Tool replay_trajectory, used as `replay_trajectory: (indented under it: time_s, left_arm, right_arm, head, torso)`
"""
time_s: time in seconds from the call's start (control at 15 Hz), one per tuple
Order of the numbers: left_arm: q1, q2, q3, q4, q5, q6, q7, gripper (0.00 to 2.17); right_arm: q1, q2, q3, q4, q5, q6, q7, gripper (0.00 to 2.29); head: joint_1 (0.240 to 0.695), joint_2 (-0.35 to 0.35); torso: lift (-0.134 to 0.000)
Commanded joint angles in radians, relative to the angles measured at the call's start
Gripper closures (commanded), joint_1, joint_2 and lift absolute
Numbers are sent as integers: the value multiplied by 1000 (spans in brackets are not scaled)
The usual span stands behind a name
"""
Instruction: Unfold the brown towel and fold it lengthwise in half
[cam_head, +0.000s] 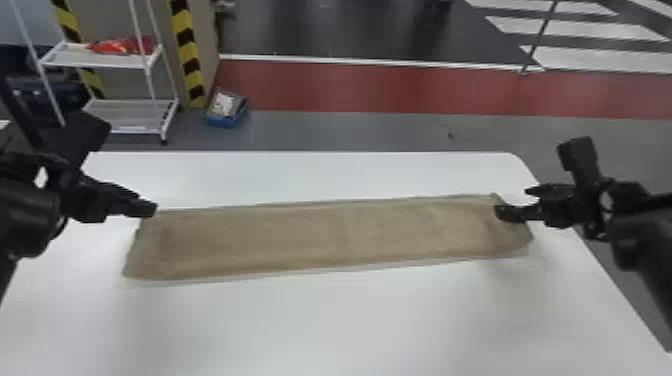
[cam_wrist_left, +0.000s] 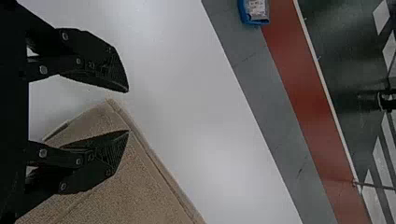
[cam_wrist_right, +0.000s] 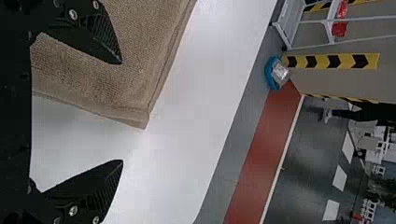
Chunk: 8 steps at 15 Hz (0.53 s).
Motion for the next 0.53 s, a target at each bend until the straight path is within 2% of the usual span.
replay_trajectory:
  time_s: [0.0, 0.27, 0.47]
  left_arm:
    - [30, -1, 33, -43, 13, 3, 4, 83]
    - [67, 0, 59, -106, 53, 27, 1, 83]
    - [84, 2, 57, -132, 56, 70, -1, 76]
  right_arm:
    - [25, -2, -9, -36, -18, 19, 3, 110]
    - [69, -15, -23, -100, -64, 68, 18, 110]
    - [89, -19, -40, -128, -83, 92, 26, 103]
  head:
    - [695, -99]
    - [695, -99]
    - [695, -104]
  torso:
    - [-123]
    - [-123]
    - [-123]
